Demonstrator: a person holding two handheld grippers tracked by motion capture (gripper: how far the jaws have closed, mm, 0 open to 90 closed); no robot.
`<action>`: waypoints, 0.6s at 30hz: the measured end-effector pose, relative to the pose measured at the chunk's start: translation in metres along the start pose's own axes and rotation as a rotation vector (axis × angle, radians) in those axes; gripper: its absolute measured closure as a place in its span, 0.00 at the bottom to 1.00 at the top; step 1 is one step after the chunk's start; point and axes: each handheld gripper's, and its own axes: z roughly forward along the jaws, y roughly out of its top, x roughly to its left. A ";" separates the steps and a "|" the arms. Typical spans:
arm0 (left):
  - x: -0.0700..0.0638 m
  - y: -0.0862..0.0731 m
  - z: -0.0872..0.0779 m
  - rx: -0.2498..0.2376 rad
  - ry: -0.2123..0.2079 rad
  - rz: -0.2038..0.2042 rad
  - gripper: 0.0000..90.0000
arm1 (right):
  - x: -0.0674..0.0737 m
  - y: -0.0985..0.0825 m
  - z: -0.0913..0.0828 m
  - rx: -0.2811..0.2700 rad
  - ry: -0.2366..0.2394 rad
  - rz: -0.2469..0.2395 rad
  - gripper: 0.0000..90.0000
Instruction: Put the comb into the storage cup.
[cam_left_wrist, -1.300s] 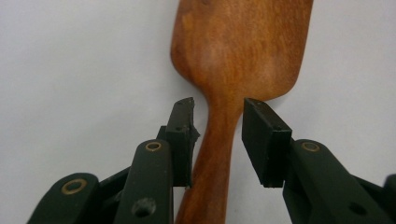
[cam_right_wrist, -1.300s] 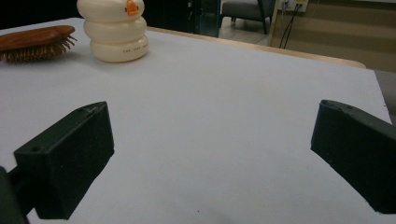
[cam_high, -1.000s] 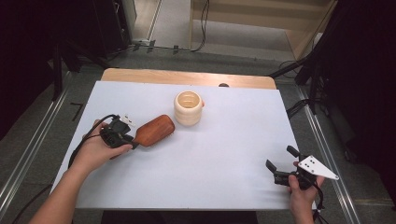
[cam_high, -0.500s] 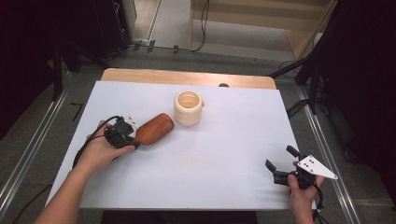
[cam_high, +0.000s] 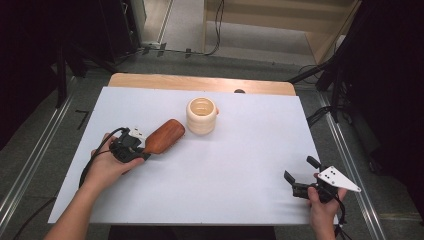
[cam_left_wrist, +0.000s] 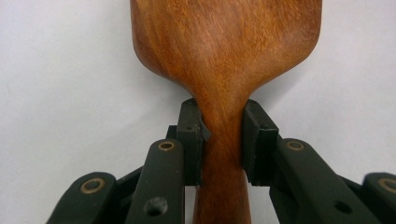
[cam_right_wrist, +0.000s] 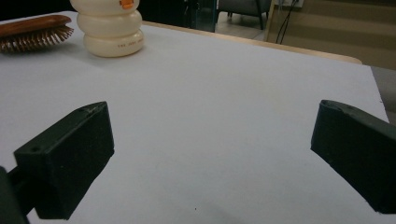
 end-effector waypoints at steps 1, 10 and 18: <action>0.000 -0.001 0.000 -0.010 -0.010 -0.004 0.81 | 0.000 0.000 0.000 0.000 0.000 0.000 0.00; -0.009 -0.006 -0.012 -0.115 -0.001 -0.032 0.81 | 0.000 0.000 0.000 0.001 0.000 0.000 0.00; -0.022 -0.011 -0.021 -0.198 0.029 -0.039 0.81 | 0.001 0.001 0.001 0.013 0.004 -0.003 0.00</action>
